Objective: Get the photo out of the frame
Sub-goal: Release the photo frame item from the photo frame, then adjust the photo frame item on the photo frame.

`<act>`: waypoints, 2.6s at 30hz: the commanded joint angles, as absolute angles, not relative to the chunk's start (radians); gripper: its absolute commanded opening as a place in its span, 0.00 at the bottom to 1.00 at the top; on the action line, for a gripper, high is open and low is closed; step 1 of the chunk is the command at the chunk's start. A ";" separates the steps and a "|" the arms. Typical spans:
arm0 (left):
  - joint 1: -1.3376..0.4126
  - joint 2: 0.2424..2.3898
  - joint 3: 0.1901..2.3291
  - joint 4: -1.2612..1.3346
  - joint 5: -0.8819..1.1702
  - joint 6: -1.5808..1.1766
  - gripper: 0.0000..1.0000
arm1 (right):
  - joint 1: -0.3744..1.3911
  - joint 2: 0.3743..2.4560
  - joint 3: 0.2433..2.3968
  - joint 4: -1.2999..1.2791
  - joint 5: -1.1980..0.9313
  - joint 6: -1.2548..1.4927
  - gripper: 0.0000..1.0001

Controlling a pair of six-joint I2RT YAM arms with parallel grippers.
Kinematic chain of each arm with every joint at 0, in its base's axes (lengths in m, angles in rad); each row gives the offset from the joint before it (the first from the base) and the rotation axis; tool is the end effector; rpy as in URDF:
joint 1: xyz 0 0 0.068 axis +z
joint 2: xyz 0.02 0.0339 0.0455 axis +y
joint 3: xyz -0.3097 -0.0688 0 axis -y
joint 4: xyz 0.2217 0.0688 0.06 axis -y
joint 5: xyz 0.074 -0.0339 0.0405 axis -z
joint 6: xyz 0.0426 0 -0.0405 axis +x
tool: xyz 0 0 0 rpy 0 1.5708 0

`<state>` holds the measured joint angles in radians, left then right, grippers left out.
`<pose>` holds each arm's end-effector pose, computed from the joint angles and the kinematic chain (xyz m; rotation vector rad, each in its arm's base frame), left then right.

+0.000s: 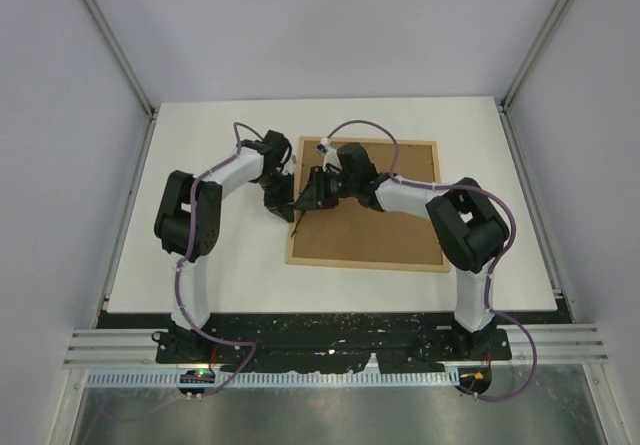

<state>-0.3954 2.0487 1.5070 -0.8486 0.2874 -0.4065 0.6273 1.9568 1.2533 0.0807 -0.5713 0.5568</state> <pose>0.3681 -0.1667 0.2126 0.0230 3.0456 -0.5133 0.3376 0.2732 0.2387 -0.4379 2.3428 1.2490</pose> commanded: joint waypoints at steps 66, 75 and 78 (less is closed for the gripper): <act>-0.581 2.026 1.486 -0.877 0.050 -0.247 0.42 | 0.310 1.723 0.971 0.038 -0.730 0.074 0.08; -0.543 2.055 1.506 -0.899 0.113 -0.226 0.36 | 0.310 1.747 0.979 0.038 -0.729 0.075 0.08; -0.545 2.060 1.514 -0.907 0.127 -0.224 0.36 | 0.310 1.750 0.983 0.040 -0.727 0.080 0.08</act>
